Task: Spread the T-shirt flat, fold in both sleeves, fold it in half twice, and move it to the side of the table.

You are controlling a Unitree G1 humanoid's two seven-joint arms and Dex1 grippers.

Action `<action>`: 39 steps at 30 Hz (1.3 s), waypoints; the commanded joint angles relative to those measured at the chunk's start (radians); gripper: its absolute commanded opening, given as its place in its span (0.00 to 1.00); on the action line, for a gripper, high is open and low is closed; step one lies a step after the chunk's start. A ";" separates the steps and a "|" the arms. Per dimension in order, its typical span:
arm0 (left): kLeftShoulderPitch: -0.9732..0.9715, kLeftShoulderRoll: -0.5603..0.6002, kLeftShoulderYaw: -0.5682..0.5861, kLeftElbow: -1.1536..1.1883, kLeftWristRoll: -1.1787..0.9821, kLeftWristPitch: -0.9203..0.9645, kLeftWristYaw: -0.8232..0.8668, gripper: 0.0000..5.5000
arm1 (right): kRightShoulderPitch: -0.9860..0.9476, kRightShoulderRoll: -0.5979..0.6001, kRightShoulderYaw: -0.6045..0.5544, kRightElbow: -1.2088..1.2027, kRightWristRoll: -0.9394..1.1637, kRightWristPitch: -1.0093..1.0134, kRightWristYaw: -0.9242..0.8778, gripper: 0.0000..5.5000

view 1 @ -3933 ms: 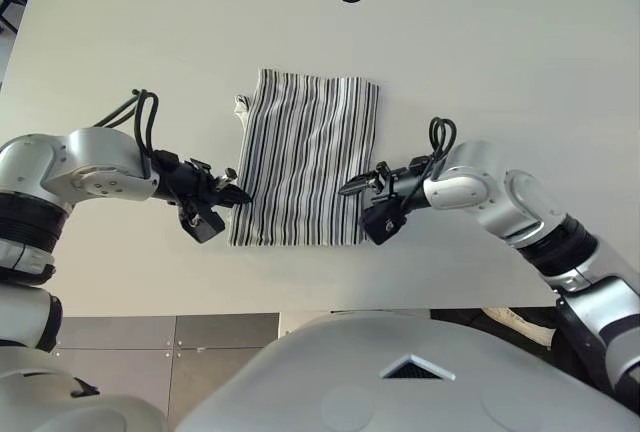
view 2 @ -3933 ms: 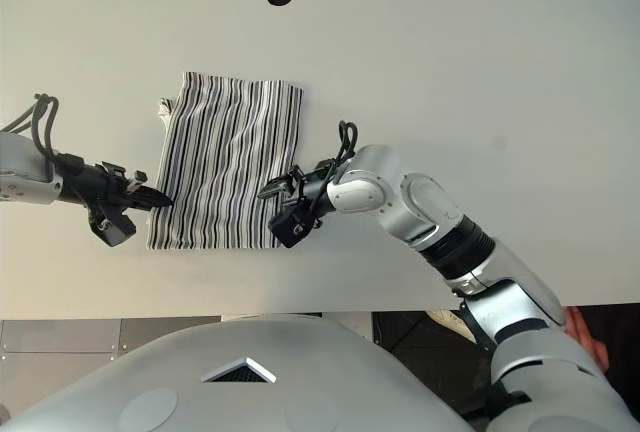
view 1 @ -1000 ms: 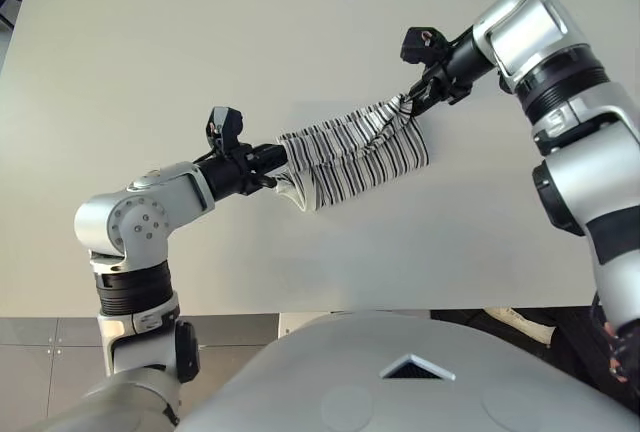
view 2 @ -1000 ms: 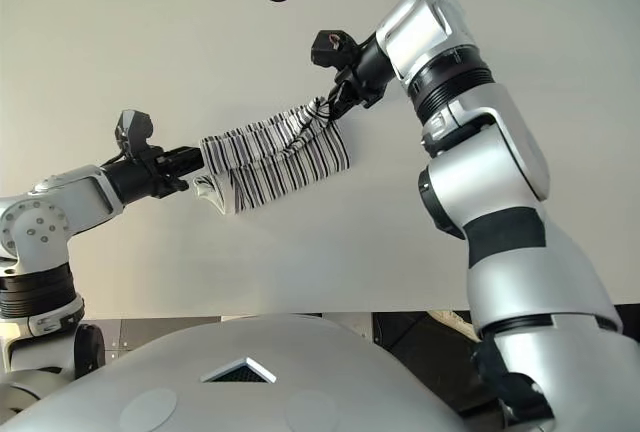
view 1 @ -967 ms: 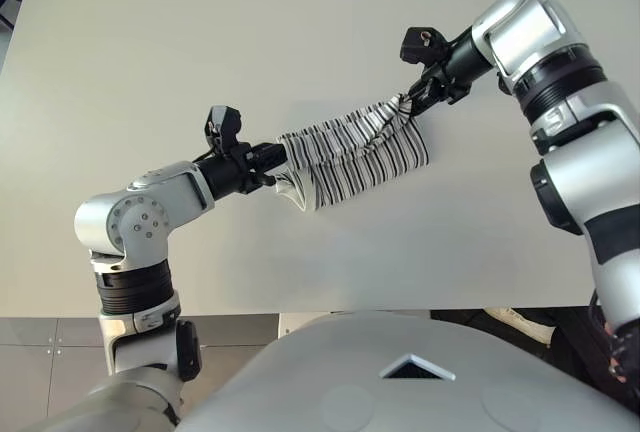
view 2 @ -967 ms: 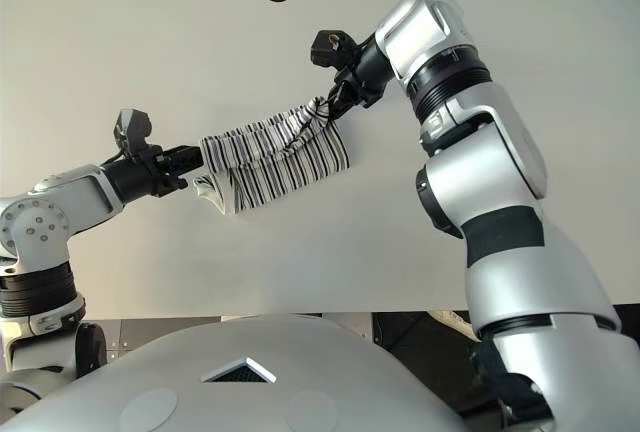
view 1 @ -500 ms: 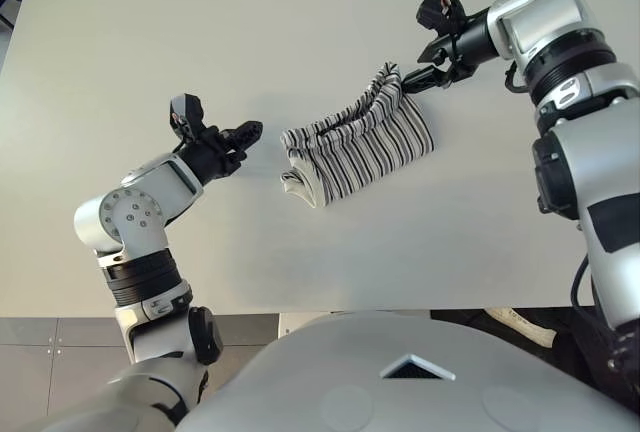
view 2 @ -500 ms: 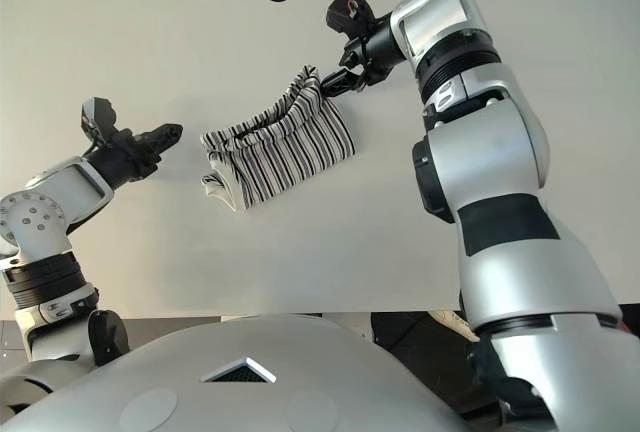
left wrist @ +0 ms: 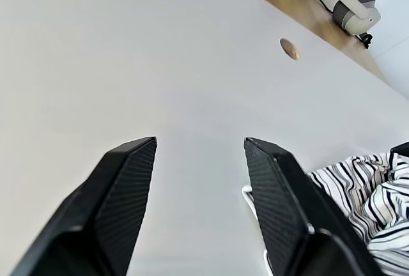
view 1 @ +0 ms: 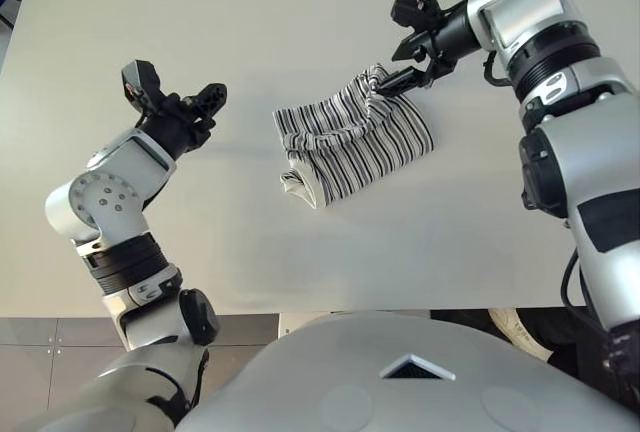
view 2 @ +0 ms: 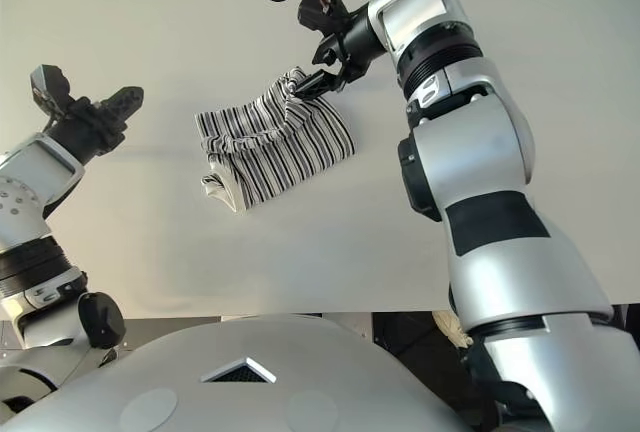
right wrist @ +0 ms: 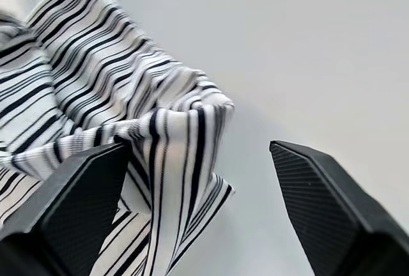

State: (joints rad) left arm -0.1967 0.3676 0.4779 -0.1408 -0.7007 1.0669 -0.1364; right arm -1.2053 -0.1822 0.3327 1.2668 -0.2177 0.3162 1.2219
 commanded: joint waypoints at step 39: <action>0.038 0.041 -0.047 -0.201 -0.007 -0.043 -0.070 0.46 | -0.028 0.168 0.140 -0.030 -0.117 -0.334 -0.321 0.73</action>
State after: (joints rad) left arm -0.1666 0.4131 0.4362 -0.3268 -0.7040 1.0298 -0.2118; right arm -1.1874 -0.0273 0.4891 1.2074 -0.3245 -0.0013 0.9448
